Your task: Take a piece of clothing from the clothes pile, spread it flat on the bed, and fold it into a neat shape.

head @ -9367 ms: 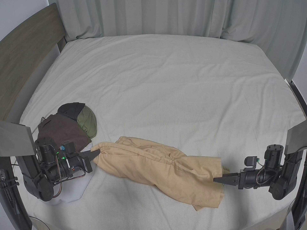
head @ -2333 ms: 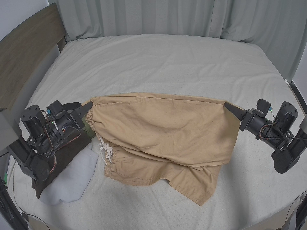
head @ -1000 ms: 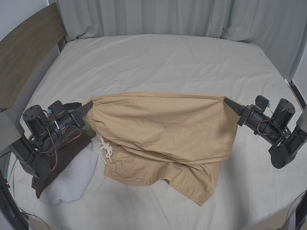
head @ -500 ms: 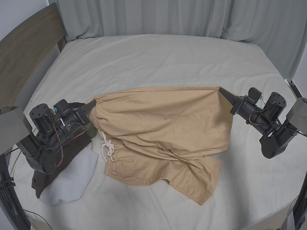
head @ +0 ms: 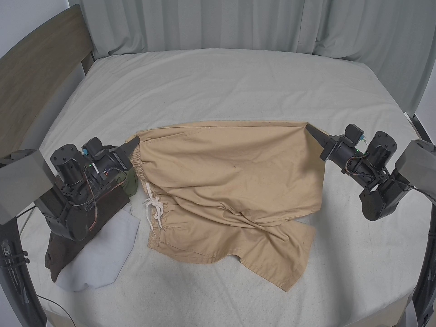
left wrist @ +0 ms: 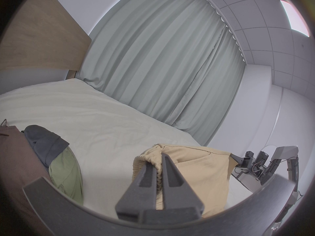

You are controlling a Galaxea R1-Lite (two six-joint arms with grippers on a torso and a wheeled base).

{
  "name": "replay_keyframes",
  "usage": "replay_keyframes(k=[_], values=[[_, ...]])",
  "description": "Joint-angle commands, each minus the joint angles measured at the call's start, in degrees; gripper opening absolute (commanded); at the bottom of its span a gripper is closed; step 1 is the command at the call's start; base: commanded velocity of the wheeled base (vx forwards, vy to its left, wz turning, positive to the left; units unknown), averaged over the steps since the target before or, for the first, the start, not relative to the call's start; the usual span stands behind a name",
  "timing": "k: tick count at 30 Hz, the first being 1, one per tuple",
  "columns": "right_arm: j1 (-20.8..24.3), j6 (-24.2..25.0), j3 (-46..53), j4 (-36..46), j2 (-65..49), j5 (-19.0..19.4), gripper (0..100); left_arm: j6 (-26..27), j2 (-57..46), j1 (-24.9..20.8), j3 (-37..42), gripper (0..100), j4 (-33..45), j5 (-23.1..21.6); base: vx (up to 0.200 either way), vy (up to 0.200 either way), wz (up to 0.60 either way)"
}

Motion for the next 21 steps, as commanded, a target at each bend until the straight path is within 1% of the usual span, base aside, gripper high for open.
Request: replay_keyframes(k=[1,5,11,18,21], values=[[0.0,0.8,-1.3,0.0,1.7,0.1,0,-0.2,2.5,-0.2,-1.8,0,-0.1,0.1,0.000,0.000,0.00],[0.0,2.6,-3.0,0.0,2.9,0.1,0,-0.4,4.0,-0.3,-2.9,0,-0.1,0.6,0.000,0.000,0.00],[0.1,2.7,-6.3,0.0,5.9,0.0,0,-1.9,6.9,-0.8,-7.0,0,-0.1,3.3,0.000,0.000,0.00],[-0.2,2.7,-11.9,0.2,9.3,-0.3,0,-4.1,8.5,-0.9,-9.9,0,-0.1,3.5,0.000,0.000,0.00],[-0.2,2.7,-15.8,0.7,11.3,-0.9,0,-5.1,10.2,-0.8,-11.9,0,-0.1,4.1,0.000,0.000,0.00]])
